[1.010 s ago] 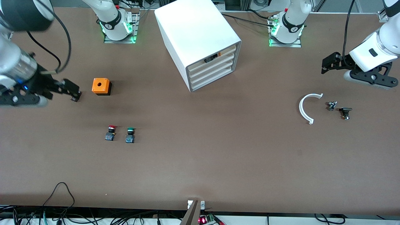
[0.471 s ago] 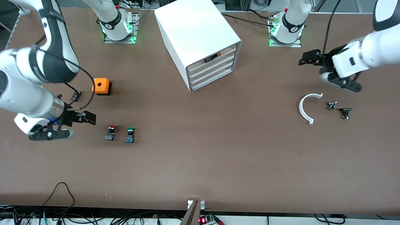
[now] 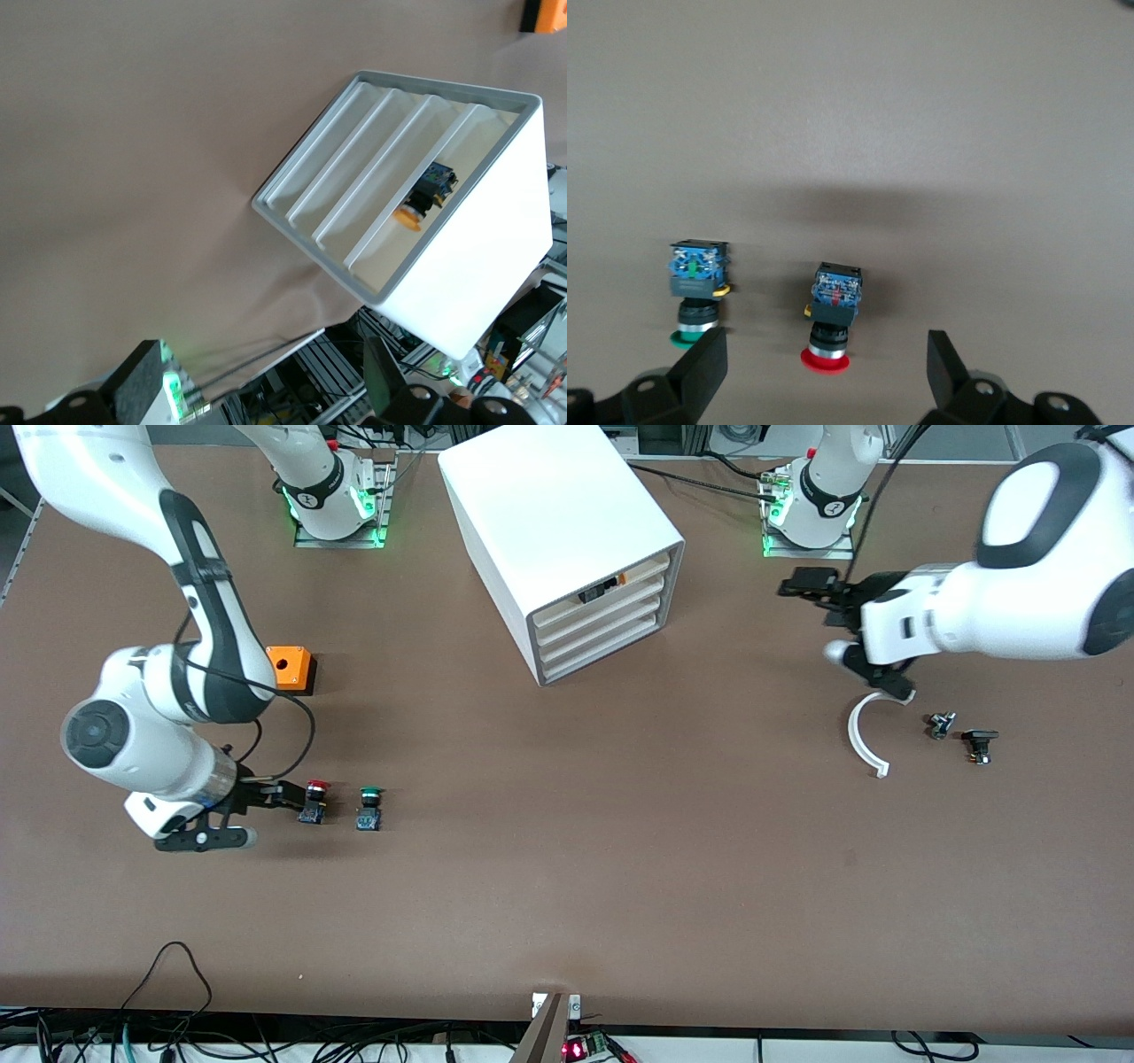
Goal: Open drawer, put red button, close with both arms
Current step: 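Grasp the red button with the right gripper while the left gripper grips the drawer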
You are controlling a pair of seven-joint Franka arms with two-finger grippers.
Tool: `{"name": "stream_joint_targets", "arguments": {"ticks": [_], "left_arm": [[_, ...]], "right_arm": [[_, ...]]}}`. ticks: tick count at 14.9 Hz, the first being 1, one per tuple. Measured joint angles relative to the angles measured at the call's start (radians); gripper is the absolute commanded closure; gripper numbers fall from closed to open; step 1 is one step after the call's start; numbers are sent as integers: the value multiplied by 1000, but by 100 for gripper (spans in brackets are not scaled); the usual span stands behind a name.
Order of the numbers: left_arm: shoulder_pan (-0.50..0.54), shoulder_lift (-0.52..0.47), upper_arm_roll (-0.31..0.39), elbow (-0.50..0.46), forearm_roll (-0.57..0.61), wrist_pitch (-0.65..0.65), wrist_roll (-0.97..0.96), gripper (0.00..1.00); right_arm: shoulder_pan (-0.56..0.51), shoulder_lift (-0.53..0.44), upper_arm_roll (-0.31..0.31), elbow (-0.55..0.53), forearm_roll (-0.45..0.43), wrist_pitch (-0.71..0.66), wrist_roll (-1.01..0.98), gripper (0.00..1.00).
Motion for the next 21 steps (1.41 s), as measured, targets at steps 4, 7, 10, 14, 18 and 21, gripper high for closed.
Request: {"name": "stream_joint_targets", "arguments": {"ticks": [4, 7, 10, 14, 18, 21], "left_arm": [[-4, 24, -25, -190, -205, 261, 217, 0], [-4, 45, -55, -344, -371, 437, 385, 0], [-4, 74, -87, -439, -543, 504, 532, 0], [-4, 113, -148, -569, -783, 534, 723, 0], [-4, 170, -189, -604, -889, 535, 775, 8], [-4, 184, -202, -620, -904, 535, 786, 17]], "right_arm": [[0, 44, 0, -52, 0, 101, 0, 0], [0, 85, 0, -69, 0, 153, 0, 1], [0, 122, 0, -70, 0, 188, 0, 6], [0, 135, 0, -69, 0, 195, 0, 42], [0, 135, 0, -69, 0, 195, 0, 84], [0, 135, 0, -69, 0, 196, 0, 100]]}}
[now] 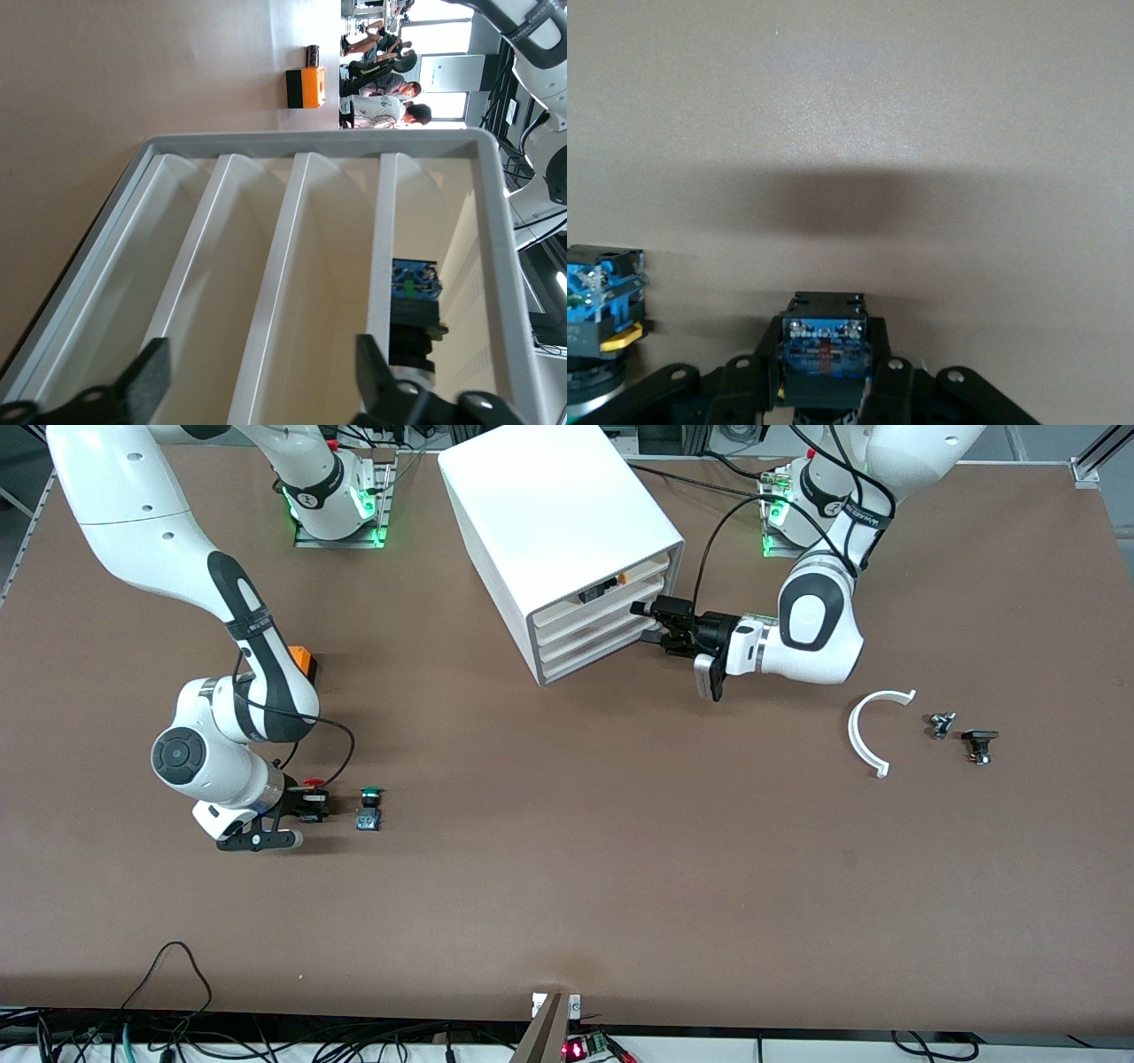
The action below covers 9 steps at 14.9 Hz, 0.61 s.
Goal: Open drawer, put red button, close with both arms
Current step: 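Grasp the red button with the right gripper while the left gripper grips the drawer, then pull the drawer open with the left gripper while the right gripper lifts the button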
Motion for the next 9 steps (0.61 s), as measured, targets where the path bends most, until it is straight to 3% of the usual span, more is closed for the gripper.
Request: {"name": "stream_joint_targets", "arguments": {"ticks": [3, 4, 5, 9], "left_arm": [[0, 1, -5, -22, -1, 0, 7, 32], [0, 1, -9, -28, -1, -1, 8, 44], [1, 1, -15, -33, -1, -1, 10, 49], [0, 8, -49, -44, -3, -1, 42, 61]], "right_arm": [[0, 0, 1, 2, 0, 1, 0, 100], [2, 0, 2, 7, 0, 2, 0, 100], [3, -1, 3, 13, 0, 0, 0, 100], [7, -4, 10, 80, 1, -105, 6, 100]]}}
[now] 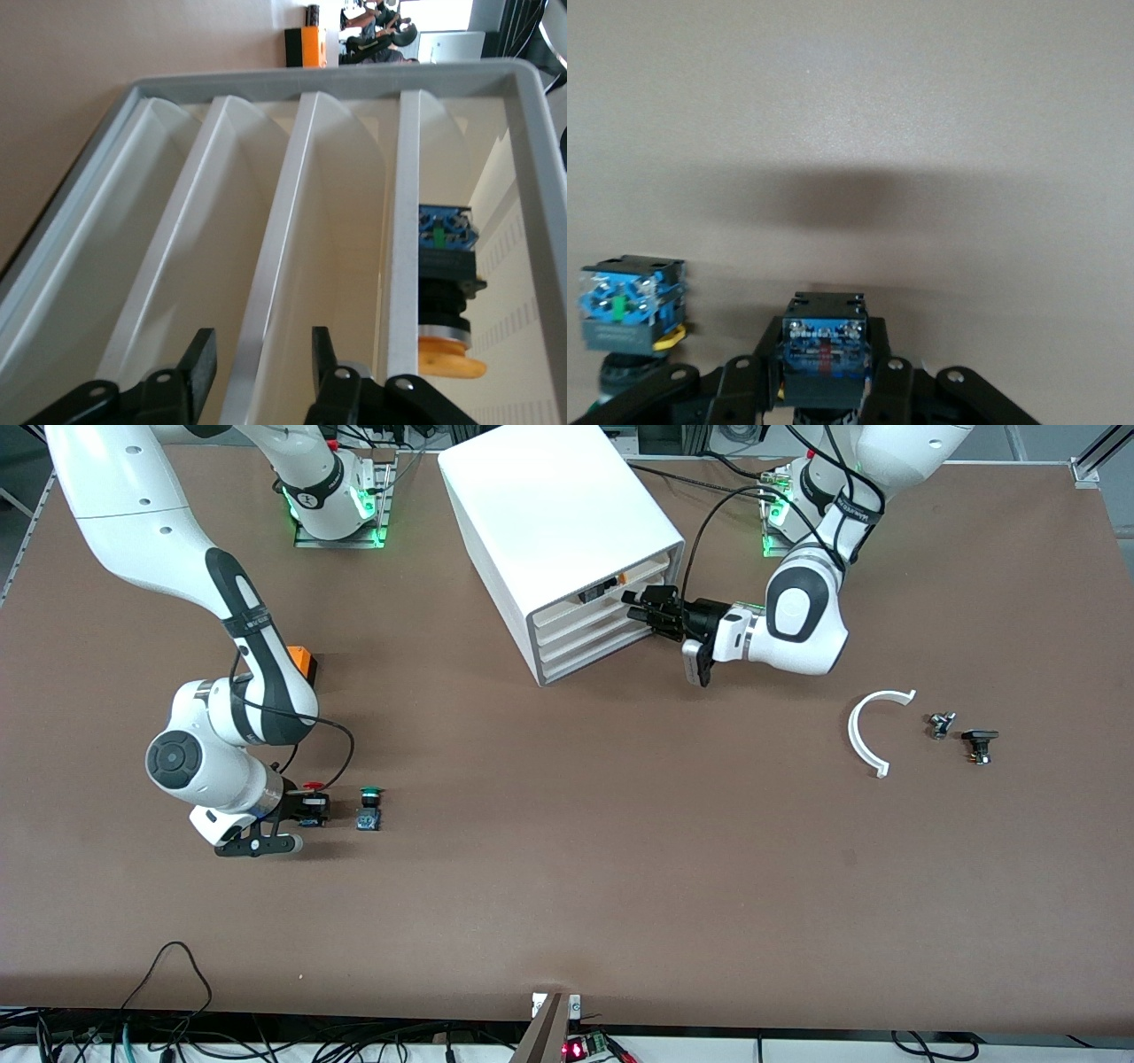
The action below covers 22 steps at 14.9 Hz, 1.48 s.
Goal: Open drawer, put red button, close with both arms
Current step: 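Pull the drawer open with the left gripper while the right gripper lifts the button, then carry the red button over the drawer with the right gripper while the left gripper withdraws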
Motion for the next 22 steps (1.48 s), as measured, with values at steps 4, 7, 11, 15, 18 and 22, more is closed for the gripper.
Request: {"name": "stream_joint_targets", "arguments": {"ticks": [4, 7, 11, 15, 18, 22], "left_arm": [[4, 47, -2, -4, -3, -3, 78, 100], [15, 49, -2, -1, -10, -34, 110, 100], [63, 50, -1, 6, -10, -52, 103, 100], [118, 57, 27, 93, 107, -53, 15, 100], [158, 75, 49, 201, 239, -65, -82, 100], [207, 132, 51, 266, 320, -95, -94, 73]], "right_arm": [[20, -14, 5, 128, 1, -188, 42, 100], [52, -32, 8, 226, 1, -341, 111, 100], [121, -42, 9, 421, 1, -603, 246, 100], [150, -49, 49, 518, 6, -728, 374, 100], [155, -56, 126, 552, 6, -758, 530, 100], [196, -87, 193, 569, 6, -769, 757, 100]]}}
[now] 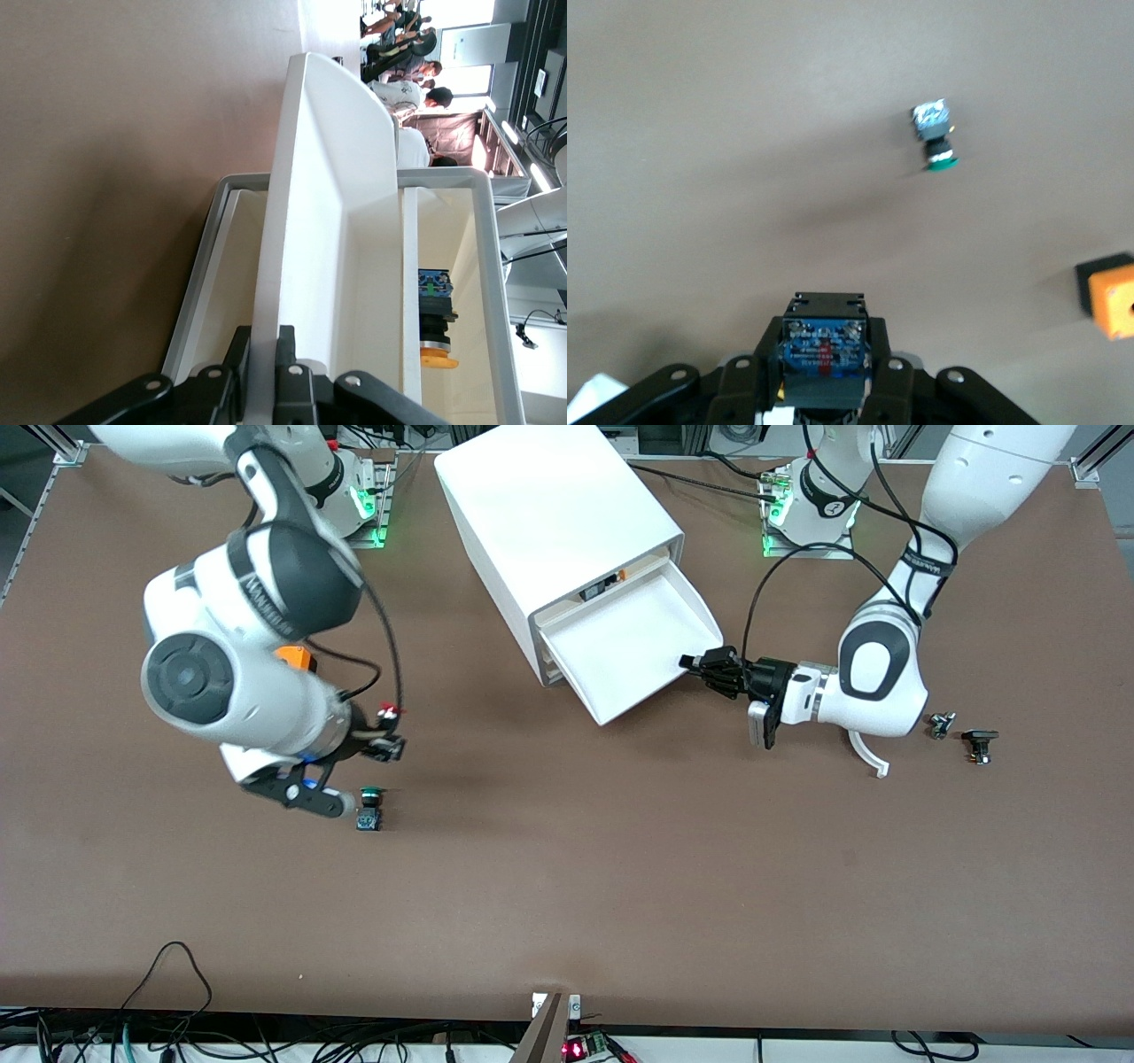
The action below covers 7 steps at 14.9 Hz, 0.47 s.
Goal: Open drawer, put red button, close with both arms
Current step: 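Carry the red button over the drawer with the right gripper while the left gripper withdraws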
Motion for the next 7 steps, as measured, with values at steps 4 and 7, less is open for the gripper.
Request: {"name": "stream_joint_targets", "arguments": {"ticks": [4, 7], "left_arm": [[32, 20, 7, 36, 28, -22, -22, 0], [62, 13, 12, 67, 45, -68, -62, 0]], "right_arm": [[120, -3, 6, 36, 0, 11, 255, 100], [232, 0, 5, 44, -1, 87, 475, 100]]}}
